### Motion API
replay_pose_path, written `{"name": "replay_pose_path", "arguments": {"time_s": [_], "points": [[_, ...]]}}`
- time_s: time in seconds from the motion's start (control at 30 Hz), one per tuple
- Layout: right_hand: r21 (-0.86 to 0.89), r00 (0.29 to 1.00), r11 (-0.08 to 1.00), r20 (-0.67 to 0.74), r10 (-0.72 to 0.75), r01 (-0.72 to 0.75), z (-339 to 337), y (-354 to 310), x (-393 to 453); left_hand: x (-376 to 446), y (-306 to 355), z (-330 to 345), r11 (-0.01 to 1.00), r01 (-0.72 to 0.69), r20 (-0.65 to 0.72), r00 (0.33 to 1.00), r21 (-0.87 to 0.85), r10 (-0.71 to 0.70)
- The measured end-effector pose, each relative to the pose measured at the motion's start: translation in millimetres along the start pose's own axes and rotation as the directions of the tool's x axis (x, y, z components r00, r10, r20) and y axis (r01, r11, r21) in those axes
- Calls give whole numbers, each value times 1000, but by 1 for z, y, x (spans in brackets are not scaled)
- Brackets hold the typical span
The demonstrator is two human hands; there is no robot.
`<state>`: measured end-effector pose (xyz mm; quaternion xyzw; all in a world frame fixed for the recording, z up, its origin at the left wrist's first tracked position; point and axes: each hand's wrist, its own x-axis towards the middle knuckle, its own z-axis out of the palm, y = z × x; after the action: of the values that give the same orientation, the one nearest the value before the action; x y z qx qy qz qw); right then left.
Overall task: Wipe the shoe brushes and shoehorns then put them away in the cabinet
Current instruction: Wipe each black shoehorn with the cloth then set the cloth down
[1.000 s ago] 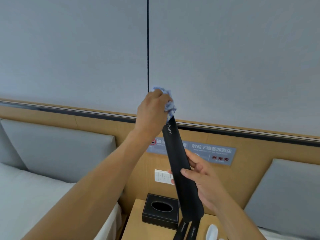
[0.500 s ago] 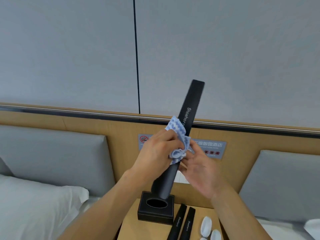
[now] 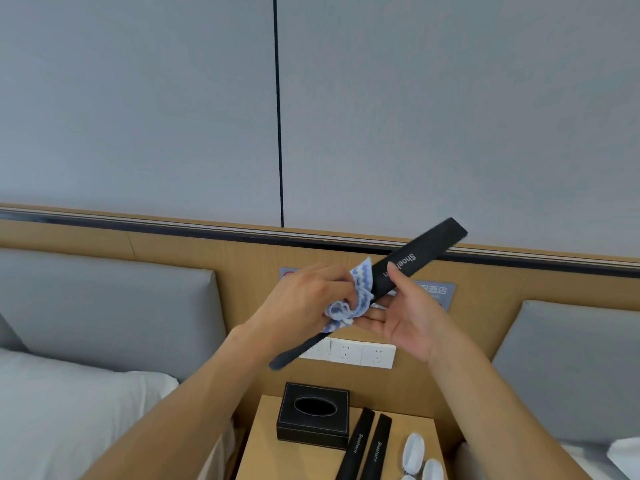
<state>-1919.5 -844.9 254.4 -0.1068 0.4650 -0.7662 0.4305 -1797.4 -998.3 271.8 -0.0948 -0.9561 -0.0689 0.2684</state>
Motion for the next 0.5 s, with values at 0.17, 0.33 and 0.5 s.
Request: {"name": "replay_pose_path", "arguments": {"time_s": [0.17,0.33,0.5], "points": [[120,995,988,-54,-88,94,7,17,1,0,8,7,972,211,-186,956,-98,-227],[196,973,956,-117,-200,220,17,25,2,13,27,13,961,270,-298,915,-51,-273],[273,936,901,-197,-292,338,-3,28,-5,-14,-7,7,939,342,-234,910,-36,-341]]}}
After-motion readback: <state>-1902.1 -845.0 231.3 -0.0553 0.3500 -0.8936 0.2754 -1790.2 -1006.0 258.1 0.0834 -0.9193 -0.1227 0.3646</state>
